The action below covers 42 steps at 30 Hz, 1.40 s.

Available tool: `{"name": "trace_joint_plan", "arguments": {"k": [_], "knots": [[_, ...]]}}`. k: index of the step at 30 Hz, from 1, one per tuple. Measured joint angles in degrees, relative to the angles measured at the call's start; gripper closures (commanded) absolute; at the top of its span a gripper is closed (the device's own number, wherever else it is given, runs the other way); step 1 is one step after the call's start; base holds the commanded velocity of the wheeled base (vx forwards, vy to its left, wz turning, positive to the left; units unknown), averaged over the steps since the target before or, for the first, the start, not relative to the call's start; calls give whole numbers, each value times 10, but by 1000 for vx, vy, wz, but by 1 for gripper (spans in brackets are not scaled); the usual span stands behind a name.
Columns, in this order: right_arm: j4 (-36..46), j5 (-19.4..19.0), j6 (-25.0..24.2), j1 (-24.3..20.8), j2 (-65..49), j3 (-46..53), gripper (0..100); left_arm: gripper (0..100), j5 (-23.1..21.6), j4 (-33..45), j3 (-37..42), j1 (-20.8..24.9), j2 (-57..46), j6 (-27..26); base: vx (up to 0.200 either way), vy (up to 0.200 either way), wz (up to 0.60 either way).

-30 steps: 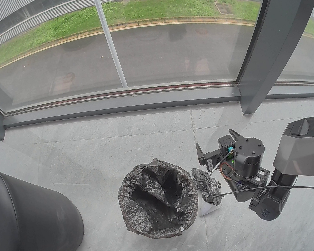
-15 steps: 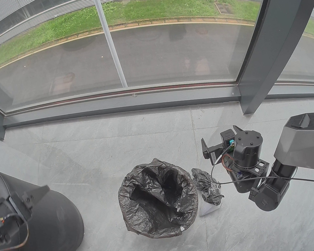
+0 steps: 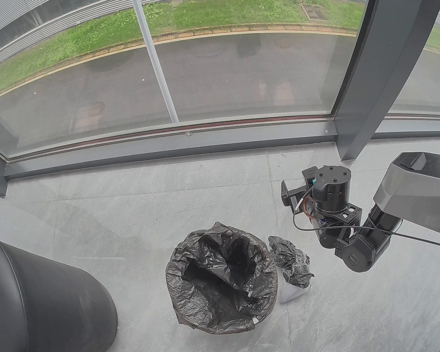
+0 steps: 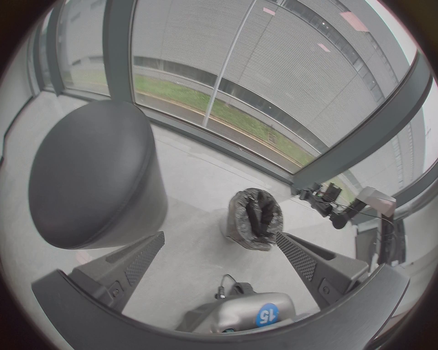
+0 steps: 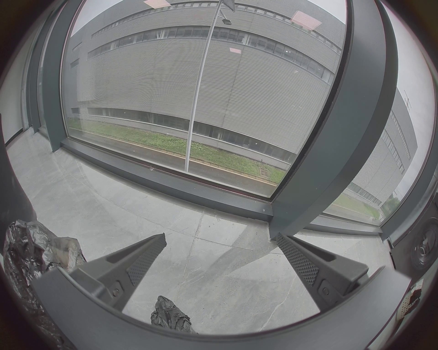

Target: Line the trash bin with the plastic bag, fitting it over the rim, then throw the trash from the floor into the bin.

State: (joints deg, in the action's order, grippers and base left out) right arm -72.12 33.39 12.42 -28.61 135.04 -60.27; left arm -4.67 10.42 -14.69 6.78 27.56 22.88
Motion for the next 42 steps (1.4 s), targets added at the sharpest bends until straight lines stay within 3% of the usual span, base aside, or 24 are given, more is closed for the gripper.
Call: {"name": "trace_joint_plan", "arguments": {"k": [12,23,31,42], "knots": [[5,0,-7,2,12,-11,0,0,128,10,38,-10,-107,-19,0,0,0],[20,0,-5,5,25,-36,0,0,142,0,80,-36,-212,-91,0,0,0],[66,-2,-6,14,54,-92,0,0,138,-115,123,-41,-231,-169,0,0,0],[140,-5,-8,8,100,-150,0,0,120,-129,136,-41,-235,-160,0,0,0]]}}
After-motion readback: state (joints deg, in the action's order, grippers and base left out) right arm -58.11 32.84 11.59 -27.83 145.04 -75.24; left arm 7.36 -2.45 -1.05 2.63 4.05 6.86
